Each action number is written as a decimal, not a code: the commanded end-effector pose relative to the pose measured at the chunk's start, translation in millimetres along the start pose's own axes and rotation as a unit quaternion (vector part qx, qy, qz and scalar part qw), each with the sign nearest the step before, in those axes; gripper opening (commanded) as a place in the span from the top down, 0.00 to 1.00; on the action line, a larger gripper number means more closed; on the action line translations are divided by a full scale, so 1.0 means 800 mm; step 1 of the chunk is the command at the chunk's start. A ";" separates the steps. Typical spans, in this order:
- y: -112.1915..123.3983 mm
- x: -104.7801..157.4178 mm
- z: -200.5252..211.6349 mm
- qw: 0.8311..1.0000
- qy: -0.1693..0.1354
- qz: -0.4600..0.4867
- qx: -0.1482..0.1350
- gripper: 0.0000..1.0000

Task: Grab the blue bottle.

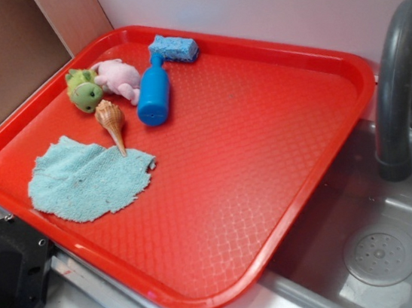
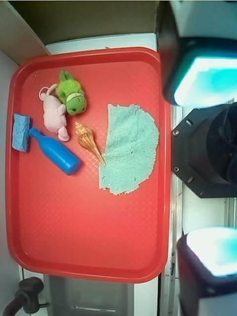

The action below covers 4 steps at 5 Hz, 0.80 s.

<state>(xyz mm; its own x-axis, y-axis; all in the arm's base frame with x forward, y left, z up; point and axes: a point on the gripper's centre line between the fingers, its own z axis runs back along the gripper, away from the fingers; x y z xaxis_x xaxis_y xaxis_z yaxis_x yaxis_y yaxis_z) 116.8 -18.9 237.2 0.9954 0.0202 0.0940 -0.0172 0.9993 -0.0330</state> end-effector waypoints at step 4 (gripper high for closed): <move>0.018 0.075 -0.087 0.929 -0.071 0.360 0.036 0.00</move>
<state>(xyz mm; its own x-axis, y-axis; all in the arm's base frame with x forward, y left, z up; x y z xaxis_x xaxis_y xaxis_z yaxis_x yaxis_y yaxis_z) 182.6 -7.9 159.5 0.7003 0.6954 0.1612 -0.6986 0.7141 -0.0457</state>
